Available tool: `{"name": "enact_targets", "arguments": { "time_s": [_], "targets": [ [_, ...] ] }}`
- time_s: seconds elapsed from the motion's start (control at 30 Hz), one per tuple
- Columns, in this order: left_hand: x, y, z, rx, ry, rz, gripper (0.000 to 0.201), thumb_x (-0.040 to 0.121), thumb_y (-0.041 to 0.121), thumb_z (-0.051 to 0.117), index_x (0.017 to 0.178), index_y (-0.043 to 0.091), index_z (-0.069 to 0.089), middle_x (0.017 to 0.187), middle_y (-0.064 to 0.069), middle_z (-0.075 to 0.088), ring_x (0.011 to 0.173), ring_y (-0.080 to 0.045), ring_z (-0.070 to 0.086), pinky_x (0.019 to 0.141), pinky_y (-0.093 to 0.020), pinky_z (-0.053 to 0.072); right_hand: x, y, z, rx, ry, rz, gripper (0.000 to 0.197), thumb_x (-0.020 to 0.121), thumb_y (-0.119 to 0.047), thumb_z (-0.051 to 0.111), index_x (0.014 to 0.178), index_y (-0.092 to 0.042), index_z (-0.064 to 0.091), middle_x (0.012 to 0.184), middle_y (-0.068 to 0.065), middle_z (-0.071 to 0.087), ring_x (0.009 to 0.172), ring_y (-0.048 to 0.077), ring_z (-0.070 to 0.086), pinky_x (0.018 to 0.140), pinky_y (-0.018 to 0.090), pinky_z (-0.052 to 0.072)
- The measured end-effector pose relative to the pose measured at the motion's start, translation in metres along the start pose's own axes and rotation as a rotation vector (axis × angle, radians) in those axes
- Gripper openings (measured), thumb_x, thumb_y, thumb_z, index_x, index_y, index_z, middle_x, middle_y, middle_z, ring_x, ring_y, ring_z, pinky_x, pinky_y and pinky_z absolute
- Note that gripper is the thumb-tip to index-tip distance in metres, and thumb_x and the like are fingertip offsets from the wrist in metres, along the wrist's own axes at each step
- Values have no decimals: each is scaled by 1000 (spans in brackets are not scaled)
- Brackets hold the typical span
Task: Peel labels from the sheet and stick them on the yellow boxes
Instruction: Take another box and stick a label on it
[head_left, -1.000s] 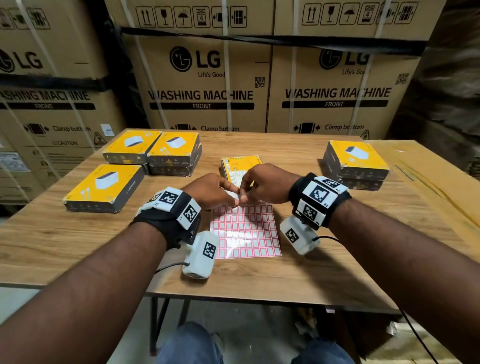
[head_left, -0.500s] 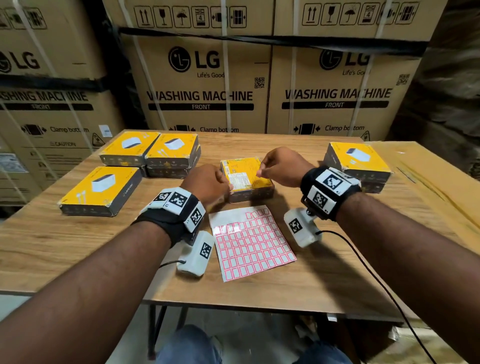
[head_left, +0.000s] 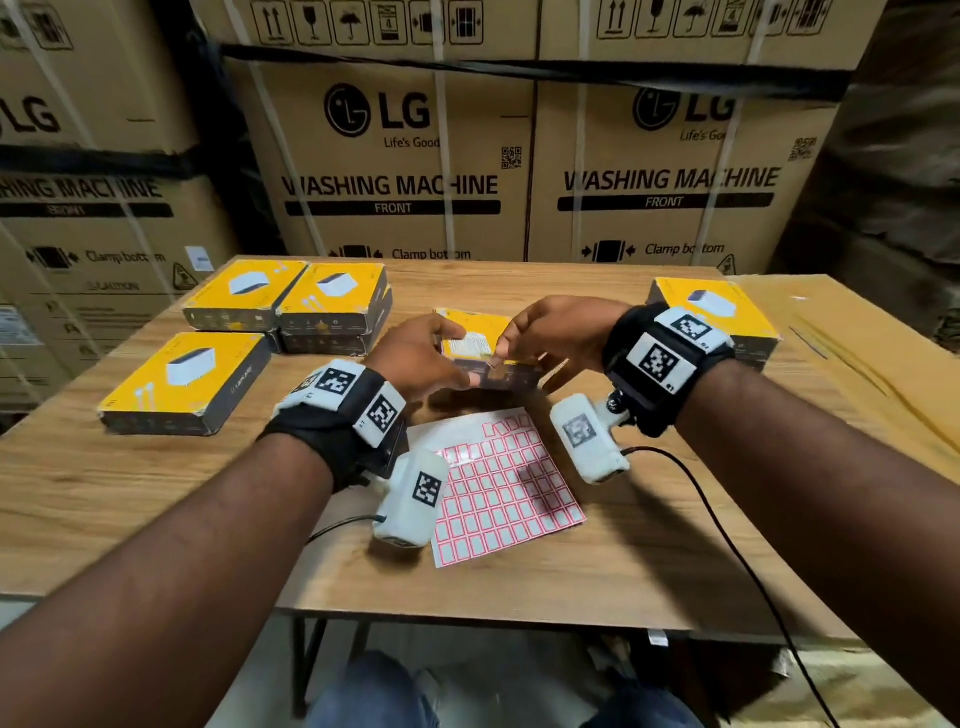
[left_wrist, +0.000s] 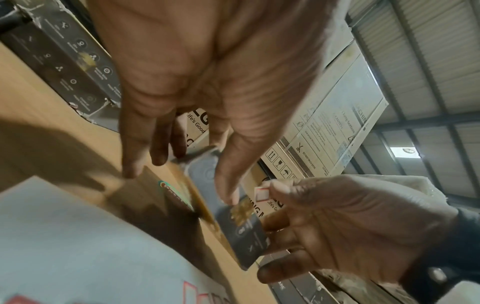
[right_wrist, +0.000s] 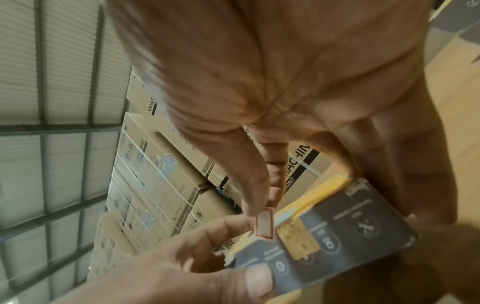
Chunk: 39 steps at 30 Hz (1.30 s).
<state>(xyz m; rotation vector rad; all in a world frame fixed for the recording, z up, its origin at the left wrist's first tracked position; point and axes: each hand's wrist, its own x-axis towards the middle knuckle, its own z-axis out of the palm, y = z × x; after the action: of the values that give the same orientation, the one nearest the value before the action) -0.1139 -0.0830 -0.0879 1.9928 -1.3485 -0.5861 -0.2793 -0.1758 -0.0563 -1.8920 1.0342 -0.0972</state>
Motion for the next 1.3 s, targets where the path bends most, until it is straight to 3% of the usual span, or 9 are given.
{"name": "enact_targets", "arguments": {
  "time_s": [0.13, 0.27, 0.33, 0.4, 0.53, 0.67, 0.73, 1.13, 1.3],
  "targets": [
    [-2, 2, -2, -130, 74, 15, 49, 68, 12, 87, 111, 23, 66, 113, -2, 64, 100, -22, 65, 89, -42, 56, -11, -12, -1, 0, -15, 19, 5, 94, -17, 63, 95, -15, 68, 104, 13, 71, 97, 29, 68, 83, 42, 57],
    [-6, 8, -8, -131, 56, 89, 25, 81, 15, 78, 104, 22, 72, 115, 1, 66, 95, -20, 67, 87, -37, 57, -13, -18, 1, -42, 14, 61, 10, 92, -17, 65, 101, -14, 68, 109, 13, 69, 103, 30, 66, 88, 47, 56],
    [-6, 10, -10, -99, 53, 105, 23, 85, 14, 74, 106, 22, 73, 115, 1, 65, 94, -20, 66, 78, -30, 55, -13, -20, 2, -96, 57, 55, 12, 92, -20, 65, 103, -15, 69, 113, 9, 67, 107, 28, 63, 85, 45, 56],
    [-8, 11, -10, -51, 61, 117, 23, 86, 13, 72, 107, 22, 73, 111, 2, 65, 92, -16, 63, 73, -26, 52, -13, -24, 3, -200, 126, -7, 13, 92, -24, 65, 103, -19, 69, 108, 1, 65, 104, 22, 59, 83, 39, 55],
    [-9, 15, -8, -115, 43, 101, 16, 88, 10, 69, 99, 21, 72, 107, -4, 68, 95, -18, 66, 84, -36, 58, -19, -37, 8, -405, 212, -128, 10, 91, -28, 64, 97, -23, 71, 92, -6, 66, 92, 14, 58, 79, 32, 48],
    [-12, 19, -11, -198, 3, 60, 15, 91, 7, 65, 103, 15, 70, 95, -13, 69, 68, -16, 65, 58, -22, 56, -23, -44, 13, -517, 254, -191, 9, 93, -26, 62, 91, -23, 70, 82, -8, 63, 76, 6, 54, 58, 23, 39],
    [-13, 20, -13, -222, -7, 42, 17, 92, 5, 64, 107, 11, 69, 93, -14, 67, 64, -14, 63, 54, -18, 55, -23, -45, 14, -542, 270, -198, 9, 93, -24, 62, 89, -23, 69, 80, -9, 63, 74, 6, 54, 55, 22, 38],
    [-16, 25, -15, -319, -38, -63, 18, 90, 5, 66, 107, 11, 70, 96, -16, 67, 72, -18, 64, 77, -36, 61, -25, -48, 16, -553, 294, -201, 11, 92, -18, 61, 93, -19, 73, 83, -6, 65, 74, 7, 55, 54, 23, 39],
    [-17, 26, -16, -322, -35, -79, 21, 89, 5, 67, 109, 10, 71, 103, -17, 69, 76, -21, 67, 75, -35, 61, -25, -45, 16, -528, 306, -212, 12, 92, -17, 61, 95, -18, 73, 85, -5, 65, 74, 5, 54, 54, 22, 40]
  ]
}}
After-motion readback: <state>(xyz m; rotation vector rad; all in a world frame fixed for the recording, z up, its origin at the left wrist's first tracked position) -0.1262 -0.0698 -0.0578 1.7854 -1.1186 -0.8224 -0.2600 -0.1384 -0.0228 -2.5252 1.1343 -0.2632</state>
